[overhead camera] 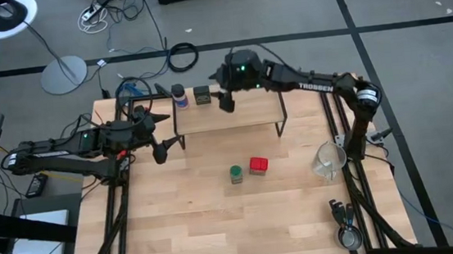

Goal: Shelf spices
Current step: Remove the black seasoning bottle from the shelf

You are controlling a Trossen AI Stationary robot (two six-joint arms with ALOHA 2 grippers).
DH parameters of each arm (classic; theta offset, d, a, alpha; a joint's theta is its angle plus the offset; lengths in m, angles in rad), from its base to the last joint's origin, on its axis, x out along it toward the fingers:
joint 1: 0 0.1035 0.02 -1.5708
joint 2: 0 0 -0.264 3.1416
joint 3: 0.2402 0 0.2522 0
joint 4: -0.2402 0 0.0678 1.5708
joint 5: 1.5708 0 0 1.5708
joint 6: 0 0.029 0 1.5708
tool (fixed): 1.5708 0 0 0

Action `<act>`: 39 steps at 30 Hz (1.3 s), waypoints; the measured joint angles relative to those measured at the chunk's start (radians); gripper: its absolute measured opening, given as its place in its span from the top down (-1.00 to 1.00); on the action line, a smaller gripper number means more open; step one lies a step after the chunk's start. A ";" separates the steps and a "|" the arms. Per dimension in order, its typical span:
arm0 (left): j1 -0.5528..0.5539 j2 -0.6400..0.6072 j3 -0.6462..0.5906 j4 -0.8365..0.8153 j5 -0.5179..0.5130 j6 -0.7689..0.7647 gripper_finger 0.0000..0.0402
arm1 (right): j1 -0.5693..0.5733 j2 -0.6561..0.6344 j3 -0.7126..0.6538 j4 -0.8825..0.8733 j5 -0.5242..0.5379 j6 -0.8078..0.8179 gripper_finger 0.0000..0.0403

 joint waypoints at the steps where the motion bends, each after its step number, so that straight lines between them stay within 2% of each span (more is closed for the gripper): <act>1: 0.000 0.000 0.000 0.000 0.000 0.000 -0.96 | -0.015 0.001 0.000 0.000 -0.028 0.003 -0.35; 5: 0.000 0.000 0.000 0.000 0.000 0.000 -0.96 | -0.054 0.001 0.000 0.001 -0.103 0.008 -0.35; 10: 0.000 0.000 0.000 0.001 0.000 0.000 -0.96 | -0.065 0.001 -0.016 0.014 -0.131 0.009 -0.37; 24: 0.000 0.000 0.000 0.032 0.000 0.011 -0.96 | -0.064 0.003 -0.068 0.074 -0.124 0.000 -0.43; 30: 0.000 0.031 0.000 0.036 -0.003 0.032 -0.96 | -0.041 0.003 -0.068 0.196 -0.092 0.001 -0.41; 36: 0.009 0.121 0.004 0.109 -0.153 0.152 -0.96 | 0.008 0.002 -0.042 0.299 -0.023 0.010 -0.36; 39: 0.042 0.164 0.048 0.111 -0.238 0.225 -0.96 | 0.044 -0.005 -0.013 0.301 0.015 0.008 -0.34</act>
